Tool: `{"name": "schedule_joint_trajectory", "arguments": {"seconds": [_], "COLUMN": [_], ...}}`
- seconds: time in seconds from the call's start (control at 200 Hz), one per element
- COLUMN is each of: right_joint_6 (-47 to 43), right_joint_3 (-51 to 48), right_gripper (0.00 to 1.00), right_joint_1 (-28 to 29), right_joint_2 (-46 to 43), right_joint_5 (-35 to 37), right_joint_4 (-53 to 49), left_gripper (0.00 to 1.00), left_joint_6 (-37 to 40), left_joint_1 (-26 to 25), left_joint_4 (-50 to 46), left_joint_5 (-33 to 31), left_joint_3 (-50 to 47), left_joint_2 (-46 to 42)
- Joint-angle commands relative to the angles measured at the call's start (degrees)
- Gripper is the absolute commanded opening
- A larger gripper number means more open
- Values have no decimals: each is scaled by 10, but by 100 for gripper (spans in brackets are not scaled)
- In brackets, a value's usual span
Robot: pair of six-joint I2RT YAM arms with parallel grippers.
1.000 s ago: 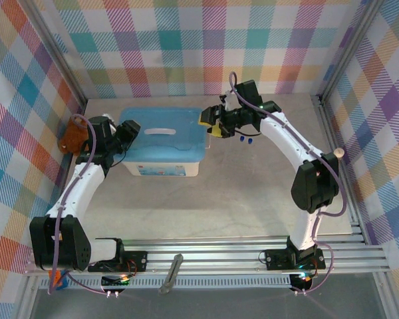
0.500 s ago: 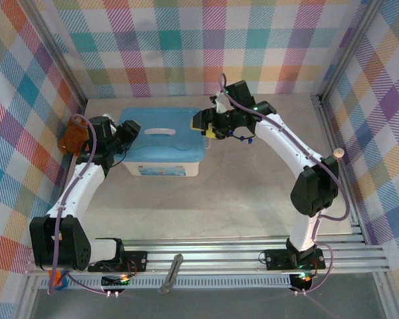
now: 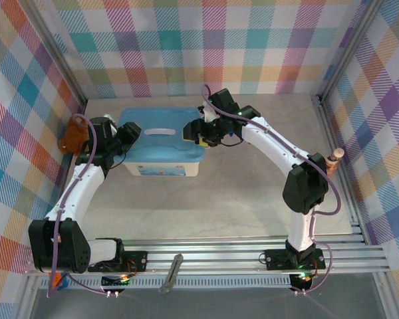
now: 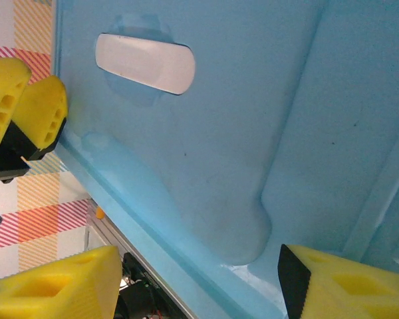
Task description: Organize the chemistry lab equipment
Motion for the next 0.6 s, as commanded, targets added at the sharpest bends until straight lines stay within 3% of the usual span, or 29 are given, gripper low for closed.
{"name": "schedule_joint_trajectory", "arguments": {"seconds": [0.0,0.175,0.36,0.595], "right_joint_6": [-18,-28,-51,-66], "right_joint_3": [3,29,47,9], "right_gripper": [66,67,69,77], "right_joint_1": [0,1,1,1], "right_joint_2": [-5,-42,-72,-89], "right_joint_5": [17,25,96,146], "right_joint_4": [-12,-12,-53,-68], "left_gripper": [48,48,49,57], "left_joint_6": [39,78,133,180], "left_joint_1": [-4,8,34,102], "left_joint_4": [-58,-106,-164,-192], "left_joint_5": [-20,-49,-89,-76], "left_joint_3": [31,95,154,160], "left_joint_2": [-23,-34,-25,-6]}}
